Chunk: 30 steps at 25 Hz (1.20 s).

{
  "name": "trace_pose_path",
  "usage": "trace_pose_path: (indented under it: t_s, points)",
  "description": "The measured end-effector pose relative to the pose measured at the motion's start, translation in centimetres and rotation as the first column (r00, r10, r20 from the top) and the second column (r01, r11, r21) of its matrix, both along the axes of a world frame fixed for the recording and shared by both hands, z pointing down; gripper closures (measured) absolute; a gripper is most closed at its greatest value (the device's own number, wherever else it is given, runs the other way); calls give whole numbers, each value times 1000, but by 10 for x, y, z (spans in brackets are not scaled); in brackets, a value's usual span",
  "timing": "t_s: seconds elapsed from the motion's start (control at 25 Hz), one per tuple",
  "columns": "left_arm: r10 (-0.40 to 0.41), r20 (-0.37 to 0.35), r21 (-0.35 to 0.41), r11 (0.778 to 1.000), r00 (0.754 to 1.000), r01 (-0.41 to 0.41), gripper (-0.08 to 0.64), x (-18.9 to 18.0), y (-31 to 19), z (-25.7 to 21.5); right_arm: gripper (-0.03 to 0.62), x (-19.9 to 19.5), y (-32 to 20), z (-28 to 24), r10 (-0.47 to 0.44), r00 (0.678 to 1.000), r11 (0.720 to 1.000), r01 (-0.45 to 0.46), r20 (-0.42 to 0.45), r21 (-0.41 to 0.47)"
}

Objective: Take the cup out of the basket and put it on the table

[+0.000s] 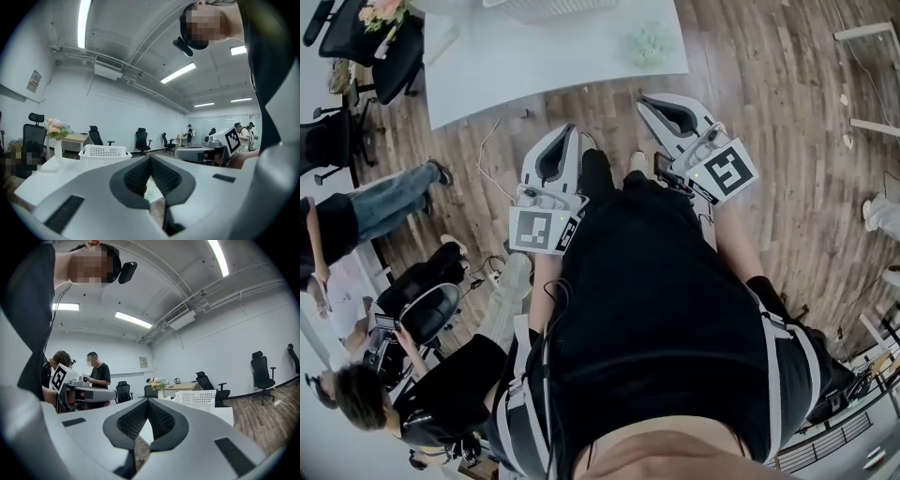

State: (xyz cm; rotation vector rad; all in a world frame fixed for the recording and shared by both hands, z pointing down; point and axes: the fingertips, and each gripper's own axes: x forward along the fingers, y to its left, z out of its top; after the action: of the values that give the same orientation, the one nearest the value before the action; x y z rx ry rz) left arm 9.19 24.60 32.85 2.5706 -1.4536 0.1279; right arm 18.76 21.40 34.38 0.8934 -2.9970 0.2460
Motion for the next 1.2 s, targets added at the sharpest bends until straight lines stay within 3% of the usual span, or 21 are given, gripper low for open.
trace_pose_path:
  t_s: [0.52, 0.8, 1.2]
  points:
    - [53, -3, 11, 999, 999, -53, 540, -24, -48, 6, 574, -34, -34, 4, 18, 999, 1000, -19, -46, -18]
    - [134, 36, 28, 990, 990, -135, 540, -58, -88, 3, 574, -82, -71, -2, 35, 998, 999, -35, -46, -9]
    - [151, 52, 18, 988, 987, -152, 540, -122, -141, 3, 574, -158, -118, -14, 48, 996, 999, -48, -78, 4]
